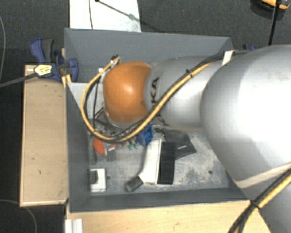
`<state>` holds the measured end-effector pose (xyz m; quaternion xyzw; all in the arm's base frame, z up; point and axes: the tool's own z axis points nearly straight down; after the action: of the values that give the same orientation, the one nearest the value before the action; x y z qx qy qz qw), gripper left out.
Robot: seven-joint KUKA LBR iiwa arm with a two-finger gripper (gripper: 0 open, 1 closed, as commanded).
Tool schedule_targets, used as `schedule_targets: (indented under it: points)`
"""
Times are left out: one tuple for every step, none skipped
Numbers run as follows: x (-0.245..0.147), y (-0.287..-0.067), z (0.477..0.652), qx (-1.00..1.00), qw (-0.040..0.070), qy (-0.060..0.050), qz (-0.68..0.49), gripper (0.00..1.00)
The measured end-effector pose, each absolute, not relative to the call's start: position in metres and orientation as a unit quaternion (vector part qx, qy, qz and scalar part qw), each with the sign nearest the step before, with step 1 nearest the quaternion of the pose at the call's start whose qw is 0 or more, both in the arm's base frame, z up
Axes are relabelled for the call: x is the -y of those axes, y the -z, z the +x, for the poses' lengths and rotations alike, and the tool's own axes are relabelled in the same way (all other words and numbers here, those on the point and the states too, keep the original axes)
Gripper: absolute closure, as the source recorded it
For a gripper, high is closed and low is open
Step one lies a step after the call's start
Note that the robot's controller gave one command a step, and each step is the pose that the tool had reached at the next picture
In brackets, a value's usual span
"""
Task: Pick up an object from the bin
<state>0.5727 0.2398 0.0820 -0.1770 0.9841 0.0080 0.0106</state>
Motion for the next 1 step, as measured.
schedule_targets:
  points:
    - [-0.2382, -0.0978, 0.5704, -0.984, 0.006, -0.006, -0.177, 1.00]
